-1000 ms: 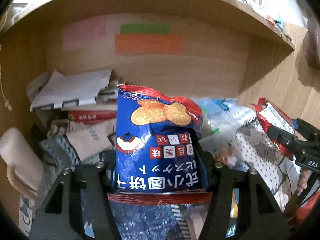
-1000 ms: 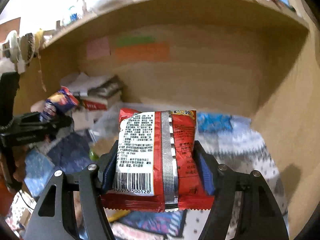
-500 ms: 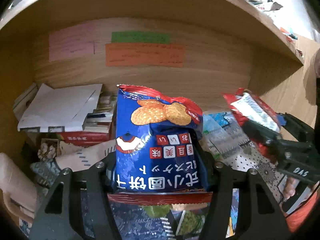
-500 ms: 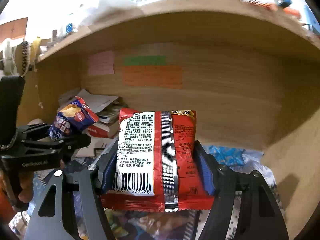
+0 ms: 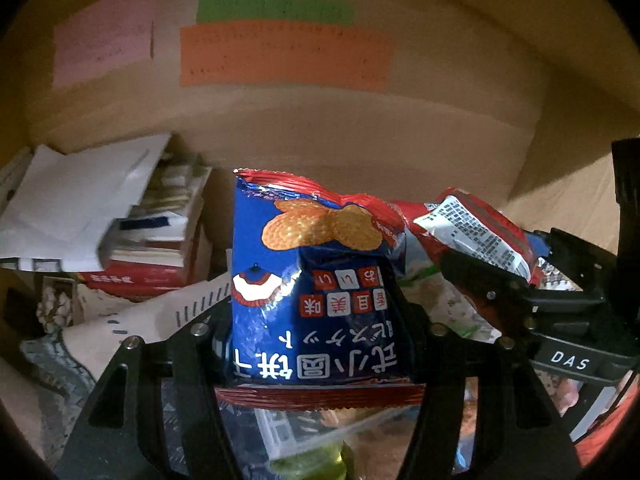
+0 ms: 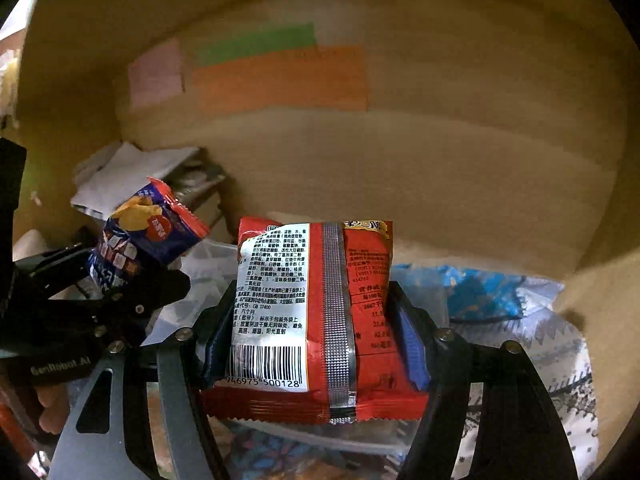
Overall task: Organize snacks
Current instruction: 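Carry both bags into the clear box and open both tools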
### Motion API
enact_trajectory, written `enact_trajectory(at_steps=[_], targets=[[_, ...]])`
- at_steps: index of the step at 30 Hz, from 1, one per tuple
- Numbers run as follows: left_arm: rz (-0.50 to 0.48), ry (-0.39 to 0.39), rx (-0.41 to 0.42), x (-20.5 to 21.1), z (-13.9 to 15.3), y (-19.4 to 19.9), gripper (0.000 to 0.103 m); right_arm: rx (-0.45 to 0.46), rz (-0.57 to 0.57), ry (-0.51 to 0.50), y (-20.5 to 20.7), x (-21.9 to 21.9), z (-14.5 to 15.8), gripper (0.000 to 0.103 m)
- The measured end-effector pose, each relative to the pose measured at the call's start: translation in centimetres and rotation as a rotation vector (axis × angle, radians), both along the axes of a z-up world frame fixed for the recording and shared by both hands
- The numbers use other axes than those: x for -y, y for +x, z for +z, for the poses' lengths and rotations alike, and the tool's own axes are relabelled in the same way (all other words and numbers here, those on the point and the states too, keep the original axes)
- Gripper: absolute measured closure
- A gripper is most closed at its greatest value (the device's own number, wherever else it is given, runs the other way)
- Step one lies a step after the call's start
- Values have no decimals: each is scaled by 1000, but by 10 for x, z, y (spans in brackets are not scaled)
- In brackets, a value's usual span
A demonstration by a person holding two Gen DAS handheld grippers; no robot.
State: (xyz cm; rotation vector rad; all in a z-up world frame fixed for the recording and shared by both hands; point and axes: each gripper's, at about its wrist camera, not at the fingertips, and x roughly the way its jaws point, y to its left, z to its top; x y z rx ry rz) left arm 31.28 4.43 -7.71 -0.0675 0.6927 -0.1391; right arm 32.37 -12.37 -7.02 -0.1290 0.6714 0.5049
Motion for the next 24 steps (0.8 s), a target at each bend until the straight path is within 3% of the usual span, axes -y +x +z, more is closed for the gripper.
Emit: enact_trajectory(at_steps=[6, 11, 18, 24], targets=[[-4, -7, -44, -1, -18, 14, 42, -31, 32, -32, 7, -9, -8, 37], [-9, 0, -60, -1, -23, 19, 37, -30, 37, -41, 5, -8, -9, 36], [-13, -6, 0, -2, -8, 2, 24, 26, 35, -57, -10, -3, 4, 32], [-15, -1, 40, -4, 6, -22, 21, 62, 37, -46, -38, 10, 16, 32]])
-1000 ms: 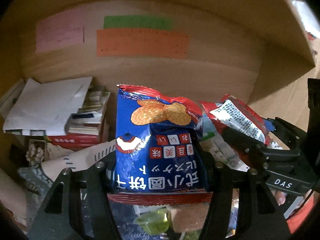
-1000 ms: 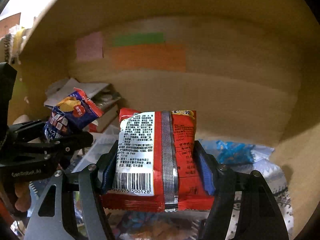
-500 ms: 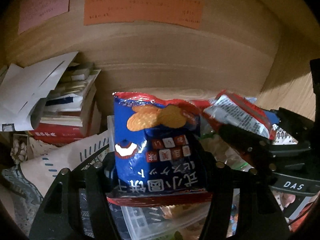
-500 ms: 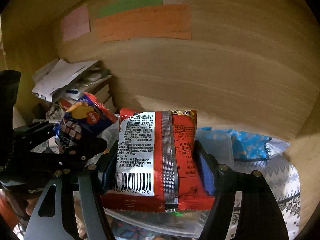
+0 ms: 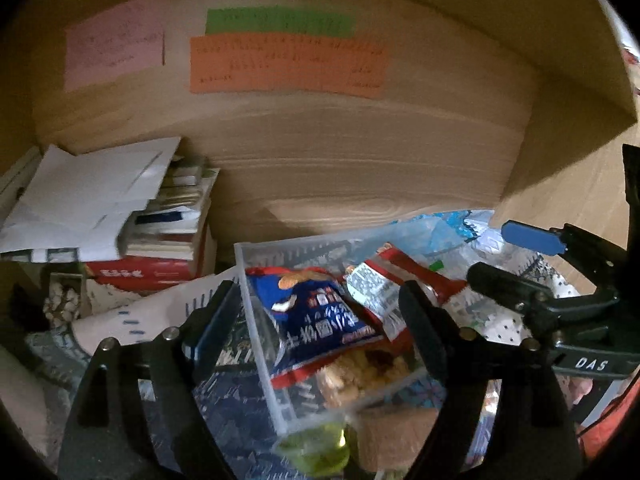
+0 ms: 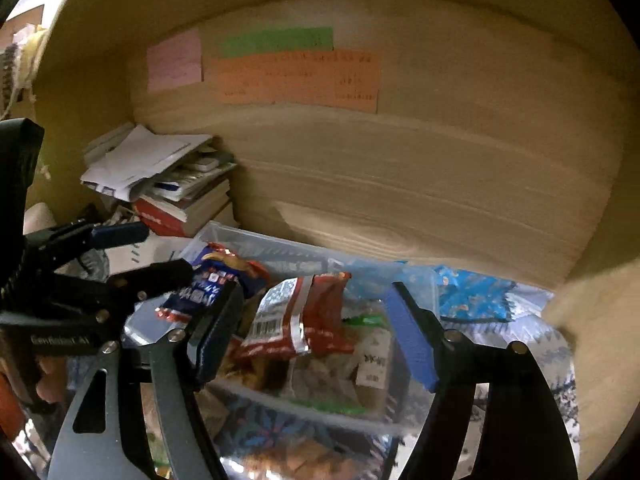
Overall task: Organize snacks
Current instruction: 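Carry both bags into the clear box and open both tools, then grasp the round woven-pattern biscuit with left tool while right grasps the orange puff bag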
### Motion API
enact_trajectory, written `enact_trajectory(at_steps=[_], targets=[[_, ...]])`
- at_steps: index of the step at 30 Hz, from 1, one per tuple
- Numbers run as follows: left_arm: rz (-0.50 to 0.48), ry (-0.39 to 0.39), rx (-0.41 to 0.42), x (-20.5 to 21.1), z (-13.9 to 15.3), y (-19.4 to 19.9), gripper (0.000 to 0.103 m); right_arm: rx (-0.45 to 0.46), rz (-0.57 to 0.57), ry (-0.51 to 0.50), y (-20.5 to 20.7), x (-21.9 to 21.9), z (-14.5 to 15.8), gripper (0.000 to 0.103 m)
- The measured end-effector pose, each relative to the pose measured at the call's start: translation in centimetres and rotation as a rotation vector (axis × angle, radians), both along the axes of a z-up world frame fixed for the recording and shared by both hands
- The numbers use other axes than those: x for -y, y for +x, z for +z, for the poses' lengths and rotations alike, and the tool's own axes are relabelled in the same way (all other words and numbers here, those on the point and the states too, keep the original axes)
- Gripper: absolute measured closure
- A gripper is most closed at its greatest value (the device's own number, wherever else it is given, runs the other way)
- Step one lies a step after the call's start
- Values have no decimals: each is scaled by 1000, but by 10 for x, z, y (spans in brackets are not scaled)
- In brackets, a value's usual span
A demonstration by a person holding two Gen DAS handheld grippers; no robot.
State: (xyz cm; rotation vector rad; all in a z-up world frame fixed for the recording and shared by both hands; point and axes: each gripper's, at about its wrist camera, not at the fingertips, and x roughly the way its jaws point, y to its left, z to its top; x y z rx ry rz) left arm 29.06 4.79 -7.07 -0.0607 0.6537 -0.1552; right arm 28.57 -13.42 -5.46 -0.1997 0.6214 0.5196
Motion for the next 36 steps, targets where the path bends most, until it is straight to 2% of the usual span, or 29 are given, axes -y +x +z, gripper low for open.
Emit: enact_trajectory(at_steps=[8, 17, 21, 27, 29, 36], targets=[[-17, 28, -27, 2, -8, -43, 21, -6, -17, -4, -40, 22, -11, 28], [-58, 14, -90, 22, -37, -71, 21, -127, -41, -9, -56, 43, -53, 28], [-77, 27, -115, 37, -50, -74, 21, -172, -40, -9, -55, 45, -67, 27], [-76, 28, -135, 46, -61, -67, 21, -203, -25, -40, -48, 35, -84, 18], [-78, 24, -143, 48, -64, -63, 23, -227, -22, -38, -44, 35, -90, 15], [-89, 49, -163, 55, -76, -54, 42, -250, -1, -80, -40, 21, -99, 10]])
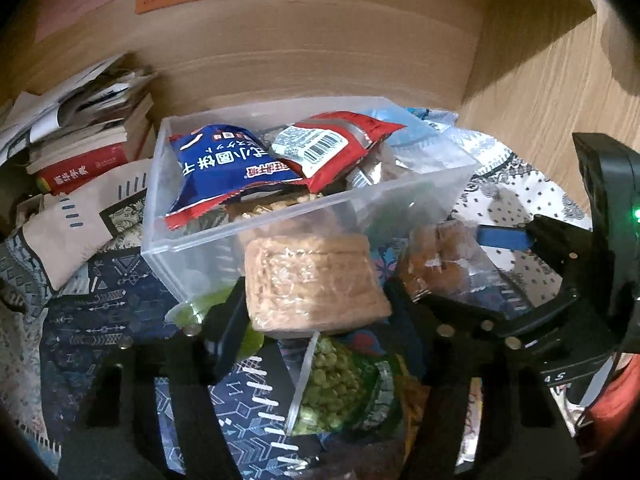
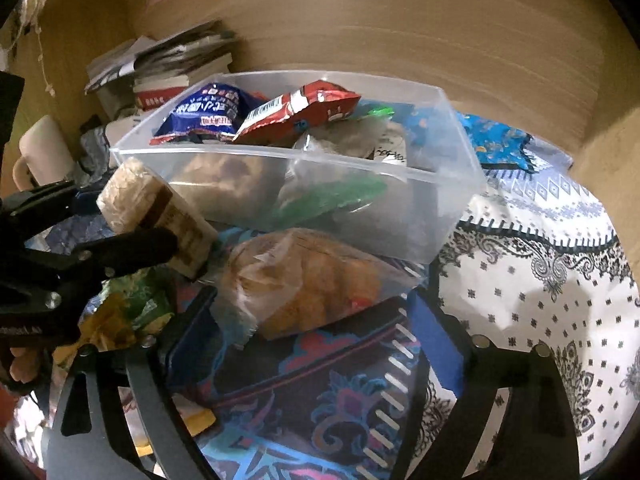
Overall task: Organize snacks
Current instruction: 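Grasp the round woven-pattern biscuit with left tool while right grasps the orange puff bag, then lower the biscuit and puff bag into the clear box and open both tools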
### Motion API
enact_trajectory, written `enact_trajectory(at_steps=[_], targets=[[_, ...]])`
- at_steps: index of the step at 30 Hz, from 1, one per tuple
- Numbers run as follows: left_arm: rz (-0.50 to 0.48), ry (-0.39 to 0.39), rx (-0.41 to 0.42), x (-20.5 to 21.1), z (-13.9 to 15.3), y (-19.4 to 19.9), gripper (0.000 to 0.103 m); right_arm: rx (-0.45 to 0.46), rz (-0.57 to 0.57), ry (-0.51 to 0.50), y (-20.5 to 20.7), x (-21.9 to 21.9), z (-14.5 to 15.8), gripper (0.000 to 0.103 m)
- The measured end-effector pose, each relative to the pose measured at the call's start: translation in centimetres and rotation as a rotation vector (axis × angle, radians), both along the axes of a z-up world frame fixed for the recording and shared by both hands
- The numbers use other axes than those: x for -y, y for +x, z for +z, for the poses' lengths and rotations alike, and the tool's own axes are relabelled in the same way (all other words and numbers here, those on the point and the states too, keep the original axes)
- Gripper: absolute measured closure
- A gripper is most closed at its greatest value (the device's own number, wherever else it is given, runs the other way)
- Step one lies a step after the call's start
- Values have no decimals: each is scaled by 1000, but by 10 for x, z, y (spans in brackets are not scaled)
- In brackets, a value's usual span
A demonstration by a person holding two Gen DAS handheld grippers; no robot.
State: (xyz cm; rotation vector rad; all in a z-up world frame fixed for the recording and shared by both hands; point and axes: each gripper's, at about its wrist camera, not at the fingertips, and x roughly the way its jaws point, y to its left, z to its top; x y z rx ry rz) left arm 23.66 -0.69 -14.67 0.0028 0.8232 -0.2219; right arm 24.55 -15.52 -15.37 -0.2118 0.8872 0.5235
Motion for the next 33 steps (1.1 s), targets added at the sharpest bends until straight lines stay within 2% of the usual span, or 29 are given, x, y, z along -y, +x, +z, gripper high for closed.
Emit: enact_trajectory(at_steps=[5, 7, 8, 10, 12, 16, 23, 33], targets=[[3, -24, 4, -5, 1, 2, 46, 7, 14, -2, 3, -4, -1, 10], [3, -17, 17, -6, 4, 0, 48, 2, 14, 12, 4, -3, -1, 14], [1, -21, 19, -6, 5, -1, 48, 1, 17, 22, 5, -2, 0, 17], [-3, -33, 21, -8, 7, -3, 48, 0, 16, 32, 5, -2, 0, 34], [0, -34, 31, -8, 10, -5, 48, -3, 16, 45, 5, 0, 0, 38], [1, -46, 55, -9, 18, -12, 48, -16, 18, 86, 5, 6, 2, 54], [2, -74, 94, -17, 41, -28, 48, 56, 13, 60, -15, 8, 12, 56], [39, -81, 188, -29, 81, -35, 48, 144, 6, 112, -33, 19, 51, 57]])
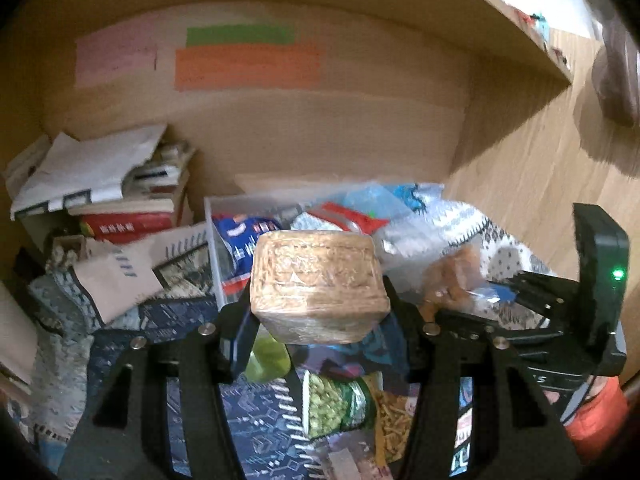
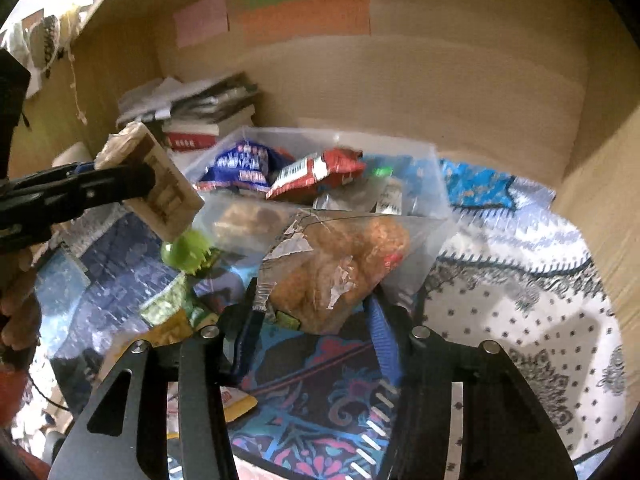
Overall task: Organize snacks
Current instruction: 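Lower the biscuit and puff bag into the clear box and open both tools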
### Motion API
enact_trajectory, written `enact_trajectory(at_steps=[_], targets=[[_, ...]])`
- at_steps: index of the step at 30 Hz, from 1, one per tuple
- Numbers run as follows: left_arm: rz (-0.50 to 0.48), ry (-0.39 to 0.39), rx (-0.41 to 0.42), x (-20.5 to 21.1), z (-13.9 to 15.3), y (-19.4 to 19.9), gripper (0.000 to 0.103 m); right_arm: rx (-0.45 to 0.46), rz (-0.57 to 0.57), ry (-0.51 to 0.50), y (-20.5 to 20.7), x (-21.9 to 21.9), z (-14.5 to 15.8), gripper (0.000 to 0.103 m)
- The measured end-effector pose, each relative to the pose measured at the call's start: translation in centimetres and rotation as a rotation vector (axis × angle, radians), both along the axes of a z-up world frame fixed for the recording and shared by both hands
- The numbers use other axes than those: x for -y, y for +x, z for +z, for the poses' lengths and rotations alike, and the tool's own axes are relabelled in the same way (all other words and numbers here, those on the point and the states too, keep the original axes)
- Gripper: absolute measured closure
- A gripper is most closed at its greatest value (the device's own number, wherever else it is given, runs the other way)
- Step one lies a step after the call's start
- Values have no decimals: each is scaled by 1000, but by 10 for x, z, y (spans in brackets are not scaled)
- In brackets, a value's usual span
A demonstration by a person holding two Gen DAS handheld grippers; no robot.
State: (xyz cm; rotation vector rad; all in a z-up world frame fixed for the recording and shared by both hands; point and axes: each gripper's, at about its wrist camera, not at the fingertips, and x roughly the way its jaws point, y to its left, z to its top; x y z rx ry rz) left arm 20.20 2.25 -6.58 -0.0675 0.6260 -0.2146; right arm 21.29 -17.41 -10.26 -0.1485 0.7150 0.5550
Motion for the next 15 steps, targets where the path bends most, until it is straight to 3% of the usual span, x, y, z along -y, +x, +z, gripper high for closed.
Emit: enact_trajectory(at_steps=[9, 15], targets=[[30, -54, -10, -14, 1, 24, 48, 84, -46, 38, 12, 7, 29, 57], [34, -36, -65, -13, -16, 47, 48, 112, -91, 19, 35, 3, 32, 57]])
